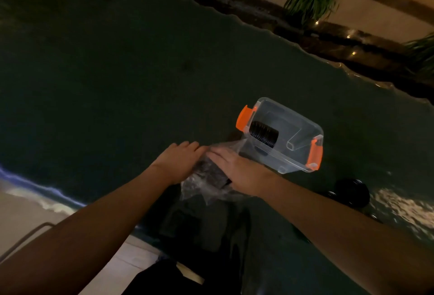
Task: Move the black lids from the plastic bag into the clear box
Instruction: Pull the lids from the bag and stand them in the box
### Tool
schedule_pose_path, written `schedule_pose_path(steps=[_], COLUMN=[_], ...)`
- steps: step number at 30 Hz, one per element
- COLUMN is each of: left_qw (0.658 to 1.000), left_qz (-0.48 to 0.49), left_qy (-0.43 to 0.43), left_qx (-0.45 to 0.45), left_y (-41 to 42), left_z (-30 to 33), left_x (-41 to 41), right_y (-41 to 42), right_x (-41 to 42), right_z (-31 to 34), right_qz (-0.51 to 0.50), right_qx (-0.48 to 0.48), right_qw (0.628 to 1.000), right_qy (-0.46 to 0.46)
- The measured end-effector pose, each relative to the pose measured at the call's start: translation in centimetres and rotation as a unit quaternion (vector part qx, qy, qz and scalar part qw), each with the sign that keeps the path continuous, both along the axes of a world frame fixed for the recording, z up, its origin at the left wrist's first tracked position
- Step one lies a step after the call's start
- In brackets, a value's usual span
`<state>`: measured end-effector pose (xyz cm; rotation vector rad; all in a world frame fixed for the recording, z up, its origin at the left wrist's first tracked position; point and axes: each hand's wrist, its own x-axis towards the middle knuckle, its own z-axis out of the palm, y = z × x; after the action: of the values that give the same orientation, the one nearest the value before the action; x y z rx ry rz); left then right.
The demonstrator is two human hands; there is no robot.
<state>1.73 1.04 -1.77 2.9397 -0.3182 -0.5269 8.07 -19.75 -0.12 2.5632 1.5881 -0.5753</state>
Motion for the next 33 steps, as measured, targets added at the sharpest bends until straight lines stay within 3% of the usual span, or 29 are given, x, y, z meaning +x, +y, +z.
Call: schedule_pose_path(steps=[7, 11, 14, 16, 23, 33], left_qw=[0.996, 0.996, 0.998, 1.000, 0.999, 0.972], left_qz=[-0.004, 0.015, 0.020, 0.024, 0.024, 0.071], left_qy=[0.040, 0.051, -0.002, -0.007, 0.033, 0.033], left_qx=[0.075, 0.071, 0.052, 0.014, 0.004, 0.223], left_y=[-0.9, -1.5, -1.9, -2.4, -3.9, 0.5], left_z=[0.6, 1.6, 2.0, 2.1, 0.1, 2.1], left_x=[1.0, 1.1, 0.8, 0.6, -0.1, -0.3], right_y=[-2.6, -2.8, -2.9, -3.0, -3.4, -5.3], right_x=[-0.8, -0.3, -0.1, -0.2, -0.9, -2.0], right_z=[0.8, 1.0, 1.1, 0.9, 1.2, 2.1], right_qz=[-0.024, -0.068, -0.111, -0.115, -0.083, -0.027], right_qx=[0.037, 0.053, 0.081, 0.077, 0.048, 0.056], right_qw=[0.999, 0.996, 0.991, 0.990, 0.995, 0.998], right_qy=[-0.022, -0.019, 0.005, 0.014, 0.032, 0.030])
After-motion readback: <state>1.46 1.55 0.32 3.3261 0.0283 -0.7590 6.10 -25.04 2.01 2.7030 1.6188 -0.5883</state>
